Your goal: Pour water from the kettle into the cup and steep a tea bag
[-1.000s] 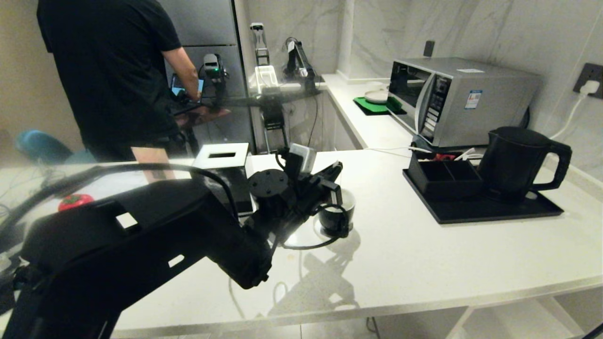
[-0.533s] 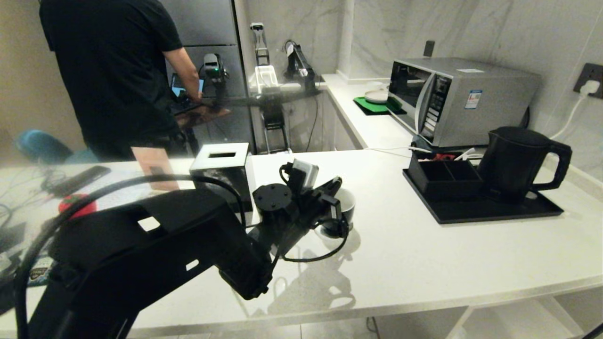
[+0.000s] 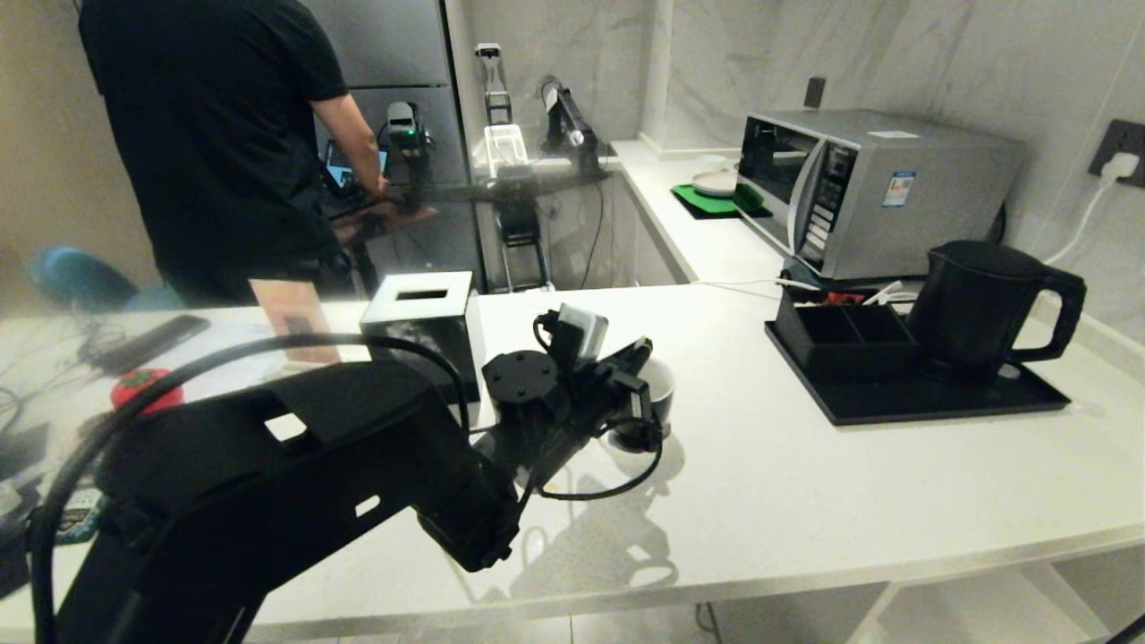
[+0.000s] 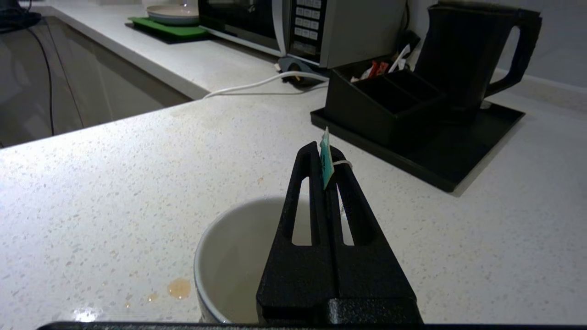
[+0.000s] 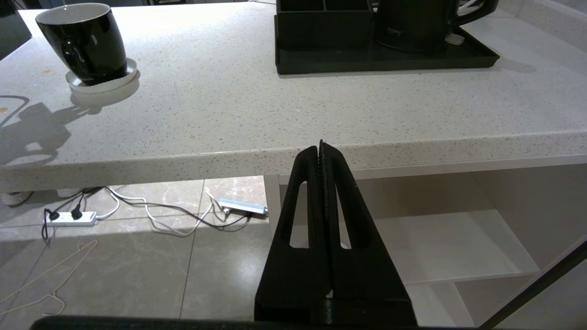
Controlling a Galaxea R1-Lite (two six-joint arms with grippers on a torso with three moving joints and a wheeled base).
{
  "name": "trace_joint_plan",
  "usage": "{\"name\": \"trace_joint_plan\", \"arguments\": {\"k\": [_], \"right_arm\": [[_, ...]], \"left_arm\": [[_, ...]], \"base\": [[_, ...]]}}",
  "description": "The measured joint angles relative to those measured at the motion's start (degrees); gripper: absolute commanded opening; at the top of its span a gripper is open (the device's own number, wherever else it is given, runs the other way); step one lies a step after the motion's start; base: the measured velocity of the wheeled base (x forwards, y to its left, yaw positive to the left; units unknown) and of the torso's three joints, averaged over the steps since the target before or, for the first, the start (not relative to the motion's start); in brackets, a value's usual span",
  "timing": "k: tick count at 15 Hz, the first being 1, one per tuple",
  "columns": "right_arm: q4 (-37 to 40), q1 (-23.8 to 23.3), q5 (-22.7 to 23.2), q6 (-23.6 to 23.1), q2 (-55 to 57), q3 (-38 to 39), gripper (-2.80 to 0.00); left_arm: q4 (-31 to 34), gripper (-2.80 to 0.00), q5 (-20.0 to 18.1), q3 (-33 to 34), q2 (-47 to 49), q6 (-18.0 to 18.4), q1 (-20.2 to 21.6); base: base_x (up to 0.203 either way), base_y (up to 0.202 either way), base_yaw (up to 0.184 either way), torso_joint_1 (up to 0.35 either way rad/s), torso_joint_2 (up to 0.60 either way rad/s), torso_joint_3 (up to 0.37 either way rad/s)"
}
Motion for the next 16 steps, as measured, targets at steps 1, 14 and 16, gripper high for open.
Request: {"name": "trace_joint_plan", "arguments": {"k": [1, 14, 16], "right_arm": [[0.0, 0.0, 0.0, 0.0, 0.0, 0.0, -2.80], [0.0, 0.0, 0.0, 0.0, 0.0, 0.0, -2.80], [0.0, 0.0, 0.0, 0.0, 0.0, 0.0, -2.80]], "left_arm": [[0.1, -2.80, 0.0, 0.0, -0.4, 0.1, 0.0], [1.2, -2.80, -0.1, 1.4, -12.4, 0.2, -0.9], [1.0, -2.80, -0.1, 2.6, -13.9, 0.2, -0.9]], "base": [[0.000, 0.000, 0.000, 0.000, 0.00, 0.000], [0.000, 0.000, 0.000, 0.000, 0.00, 0.000], [0.000, 0.000, 0.000, 0.000, 0.00, 0.000]]}}
